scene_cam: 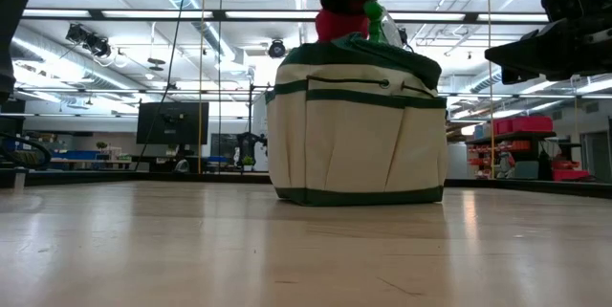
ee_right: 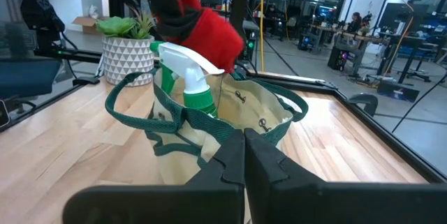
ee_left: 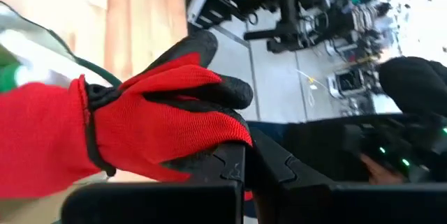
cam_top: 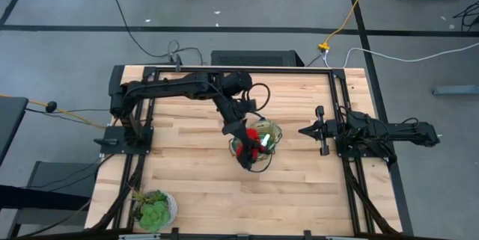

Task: Pick & Place Garden tools in Gardening bag
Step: Put the red gloves into the light brown and green gardening bag

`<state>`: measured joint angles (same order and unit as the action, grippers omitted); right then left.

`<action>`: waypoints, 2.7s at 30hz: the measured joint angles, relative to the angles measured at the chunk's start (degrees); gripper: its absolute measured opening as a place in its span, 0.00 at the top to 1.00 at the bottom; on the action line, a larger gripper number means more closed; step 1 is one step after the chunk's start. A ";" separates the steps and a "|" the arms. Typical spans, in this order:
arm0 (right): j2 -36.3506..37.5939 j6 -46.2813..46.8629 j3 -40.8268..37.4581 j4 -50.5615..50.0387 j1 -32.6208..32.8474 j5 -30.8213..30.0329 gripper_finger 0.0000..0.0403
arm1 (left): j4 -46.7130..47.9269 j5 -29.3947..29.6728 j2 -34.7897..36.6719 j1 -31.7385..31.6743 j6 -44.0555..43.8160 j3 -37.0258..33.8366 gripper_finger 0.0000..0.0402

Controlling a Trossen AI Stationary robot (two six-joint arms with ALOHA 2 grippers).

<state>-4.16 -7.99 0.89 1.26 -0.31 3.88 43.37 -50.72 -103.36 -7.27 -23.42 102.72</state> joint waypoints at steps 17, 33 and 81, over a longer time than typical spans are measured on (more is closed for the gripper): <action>-0.02 0.00 0.02 0.02 0.00 0.02 1.00 | 1.57 5.08 5.75 -1.01 -1.92 0.01 0.98; -0.02 0.00 0.02 0.01 0.01 0.02 1.00 | 22.52 17.83 9.67 -7.18 11.44 0.02 0.98; 0.00 0.00 0.00 0.02 0.00 0.02 1.00 | 8.99 42.95 20.82 -11.12 9.56 -40.75 0.96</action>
<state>-4.16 -7.99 0.89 1.28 -0.31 3.90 52.36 -7.77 -82.54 -18.39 -13.86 61.97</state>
